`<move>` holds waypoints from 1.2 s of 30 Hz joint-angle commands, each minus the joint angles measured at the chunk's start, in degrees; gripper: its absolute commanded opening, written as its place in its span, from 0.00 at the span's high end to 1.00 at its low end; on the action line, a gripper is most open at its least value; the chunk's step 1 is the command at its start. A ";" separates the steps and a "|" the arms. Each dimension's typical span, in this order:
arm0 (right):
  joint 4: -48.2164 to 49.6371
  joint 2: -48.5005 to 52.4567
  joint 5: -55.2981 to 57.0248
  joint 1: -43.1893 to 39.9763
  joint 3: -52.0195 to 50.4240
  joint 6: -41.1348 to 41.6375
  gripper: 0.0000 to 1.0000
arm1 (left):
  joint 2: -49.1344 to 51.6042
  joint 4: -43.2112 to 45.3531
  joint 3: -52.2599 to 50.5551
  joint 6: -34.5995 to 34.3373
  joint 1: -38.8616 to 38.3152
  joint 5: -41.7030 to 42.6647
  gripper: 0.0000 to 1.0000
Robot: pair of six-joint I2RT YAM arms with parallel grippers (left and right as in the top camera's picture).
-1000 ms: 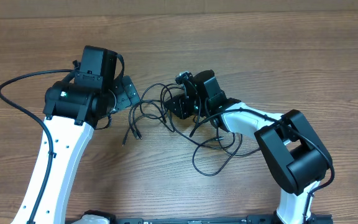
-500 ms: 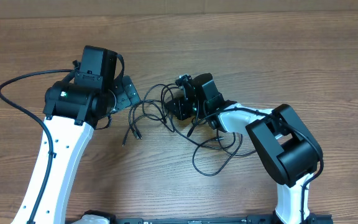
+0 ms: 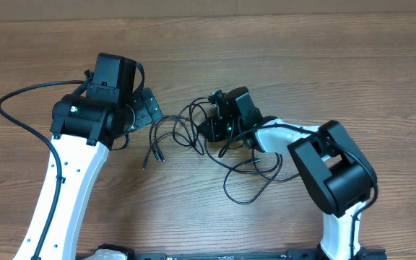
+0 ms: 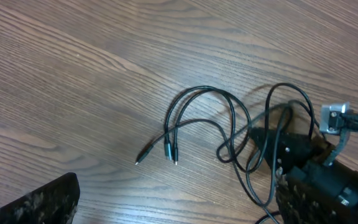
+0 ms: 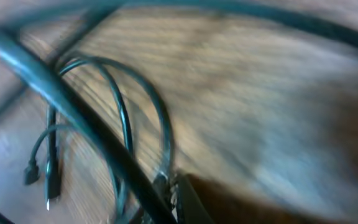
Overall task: Untangle cables
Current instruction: 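Lower the right gripper and close it on one black cable, then lift the grasped cable and pull it rightward out of the pile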
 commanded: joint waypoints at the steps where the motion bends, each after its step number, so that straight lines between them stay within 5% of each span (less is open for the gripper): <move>1: -6.86 -7.30 0.02 -2.73 -0.31 0.70 0.96 | 0.52 0.04 0.94 -0.52 0.26 -0.81 0.00; 8: -18.84 -18.64 0.55 -5.27 -0.28 -2.51 0.96 | 0.52 0.07 0.94 -0.52 0.26 -0.81 0.00; 23: -35.19 -41.33 19.58 -5.29 -0.24 -2.78 0.96 | 0.52 0.04 0.94 -0.52 0.26 -0.81 0.00; 36: -38.47 -61.13 30.27 -5.29 1.60 -5.66 0.96 | 0.52 0.07 0.94 -0.52 0.26 -0.81 0.00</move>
